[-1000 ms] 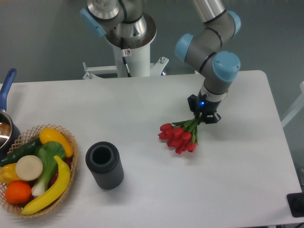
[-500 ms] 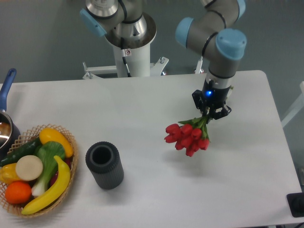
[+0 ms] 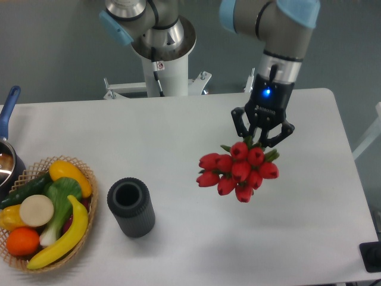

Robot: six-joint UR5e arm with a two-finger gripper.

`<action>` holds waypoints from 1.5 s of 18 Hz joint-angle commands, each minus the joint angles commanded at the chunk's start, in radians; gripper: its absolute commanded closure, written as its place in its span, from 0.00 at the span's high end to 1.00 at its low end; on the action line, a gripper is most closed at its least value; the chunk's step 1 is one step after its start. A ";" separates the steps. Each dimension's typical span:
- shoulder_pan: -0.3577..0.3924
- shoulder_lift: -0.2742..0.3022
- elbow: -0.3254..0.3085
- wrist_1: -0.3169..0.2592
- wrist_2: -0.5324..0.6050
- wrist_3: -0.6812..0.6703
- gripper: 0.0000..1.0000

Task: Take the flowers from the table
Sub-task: 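Lift the tulip bunch up off the table, blooms hanging below, then hold the tulip bunch raised above the table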

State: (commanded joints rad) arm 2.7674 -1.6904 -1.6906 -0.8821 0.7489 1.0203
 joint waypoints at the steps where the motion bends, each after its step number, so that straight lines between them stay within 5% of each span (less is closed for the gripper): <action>1: -0.009 -0.002 0.011 0.003 -0.029 -0.012 0.21; 9: 0.008 -0.008 0.002 0.005 -0.296 -0.020 0.21; 27: 0.008 0.002 -0.011 0.006 -0.319 -0.063 0.21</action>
State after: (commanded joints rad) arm 2.7750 -1.6889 -1.7012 -0.8759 0.4295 0.9572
